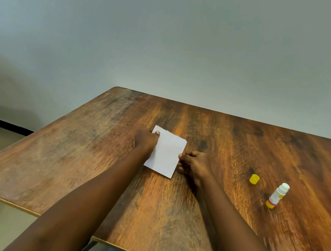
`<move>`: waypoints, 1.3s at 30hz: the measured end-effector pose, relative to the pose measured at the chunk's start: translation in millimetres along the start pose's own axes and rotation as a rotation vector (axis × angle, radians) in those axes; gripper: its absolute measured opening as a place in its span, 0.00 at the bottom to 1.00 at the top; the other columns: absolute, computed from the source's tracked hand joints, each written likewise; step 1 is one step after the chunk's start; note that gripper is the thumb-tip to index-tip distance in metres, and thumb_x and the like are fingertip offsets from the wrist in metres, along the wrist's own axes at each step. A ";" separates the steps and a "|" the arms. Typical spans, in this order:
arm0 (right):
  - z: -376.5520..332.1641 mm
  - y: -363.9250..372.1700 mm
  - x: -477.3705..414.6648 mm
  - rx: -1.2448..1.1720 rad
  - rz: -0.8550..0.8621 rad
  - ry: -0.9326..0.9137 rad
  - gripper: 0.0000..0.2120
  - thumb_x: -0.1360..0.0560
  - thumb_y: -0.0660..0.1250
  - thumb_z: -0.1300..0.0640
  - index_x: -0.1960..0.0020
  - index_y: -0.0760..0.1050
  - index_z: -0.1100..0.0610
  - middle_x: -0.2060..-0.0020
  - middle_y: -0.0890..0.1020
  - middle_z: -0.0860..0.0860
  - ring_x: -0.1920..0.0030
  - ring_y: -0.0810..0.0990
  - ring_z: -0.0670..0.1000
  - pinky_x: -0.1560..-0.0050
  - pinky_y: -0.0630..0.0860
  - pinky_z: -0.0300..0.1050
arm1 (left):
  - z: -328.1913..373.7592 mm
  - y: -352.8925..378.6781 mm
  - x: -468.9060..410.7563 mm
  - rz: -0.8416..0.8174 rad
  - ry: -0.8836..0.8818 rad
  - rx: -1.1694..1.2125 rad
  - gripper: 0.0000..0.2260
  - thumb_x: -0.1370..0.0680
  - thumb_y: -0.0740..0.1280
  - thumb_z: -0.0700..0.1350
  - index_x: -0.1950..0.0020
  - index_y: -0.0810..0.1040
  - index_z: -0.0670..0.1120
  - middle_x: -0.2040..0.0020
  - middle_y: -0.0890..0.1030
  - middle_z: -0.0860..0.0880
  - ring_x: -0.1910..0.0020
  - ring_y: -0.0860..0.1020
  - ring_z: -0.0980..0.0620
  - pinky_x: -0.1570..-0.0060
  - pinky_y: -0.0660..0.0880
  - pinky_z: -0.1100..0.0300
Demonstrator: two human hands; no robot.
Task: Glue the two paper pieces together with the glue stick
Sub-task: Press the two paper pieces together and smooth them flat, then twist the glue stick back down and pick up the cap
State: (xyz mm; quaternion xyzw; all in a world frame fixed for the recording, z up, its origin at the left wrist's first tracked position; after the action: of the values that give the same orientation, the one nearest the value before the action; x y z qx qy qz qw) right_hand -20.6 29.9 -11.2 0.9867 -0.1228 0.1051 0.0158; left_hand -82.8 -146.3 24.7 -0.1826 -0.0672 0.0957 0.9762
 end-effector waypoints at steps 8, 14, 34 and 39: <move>2.6 -15.1 -8.9 0.322 0.268 -0.044 0.03 0.28 0.69 0.64 0.59 0.79 0.65 0.63 0.83 0.58 0.66 0.81 0.53 0.66 0.76 0.45 | -22.5 7.0 -0.8 -0.127 -0.018 -0.245 0.17 0.26 0.68 0.34 0.37 0.75 0.35 0.38 0.78 0.39 0.41 0.77 0.43 0.54 0.71 0.61; 1.5 -14.7 -2.2 0.457 0.327 -0.103 0.05 0.27 0.68 0.62 0.58 0.81 0.64 0.62 0.84 0.57 0.61 0.82 0.54 0.57 0.79 0.51 | -30.2 7.2 4.8 -0.133 0.057 -0.371 0.16 0.24 0.66 0.36 0.36 0.75 0.35 0.37 0.77 0.39 0.40 0.77 0.44 0.55 0.72 0.63; -19.5 -181.7 156.0 -0.182 1.393 -0.634 0.10 0.28 0.63 0.59 0.57 0.76 0.66 0.63 0.79 0.60 0.62 0.73 0.53 0.61 0.64 0.39 | 54.4 155.4 148.0 -0.617 0.555 -0.281 0.22 0.23 0.67 0.47 0.31 0.72 0.39 0.33 0.76 0.40 0.35 0.75 0.44 0.36 0.71 0.54; 10.2 -234.2 134.4 -0.147 1.395 -0.200 0.12 0.26 0.59 0.59 0.50 0.78 0.63 0.48 0.81 0.60 0.48 0.78 0.60 0.50 0.70 0.49 | 68.1 206.9 188.2 -0.821 0.551 -0.215 0.22 0.23 0.67 0.45 0.31 0.71 0.38 0.33 0.75 0.40 0.37 0.74 0.46 0.36 0.69 0.52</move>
State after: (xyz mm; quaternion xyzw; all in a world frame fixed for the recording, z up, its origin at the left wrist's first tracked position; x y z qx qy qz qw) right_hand 166.3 224.2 5.9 0.6792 -0.7339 -0.0090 -0.0001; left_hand 55.4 106.2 29.2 -0.2590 0.1171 -0.3551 0.8906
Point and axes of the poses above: each hand's wrist, its own x-axis away from the middle knuckle, its own y-axis out of the palm, z = x × y, the point moved 7 cm from there along -x, towards the middle knuckle
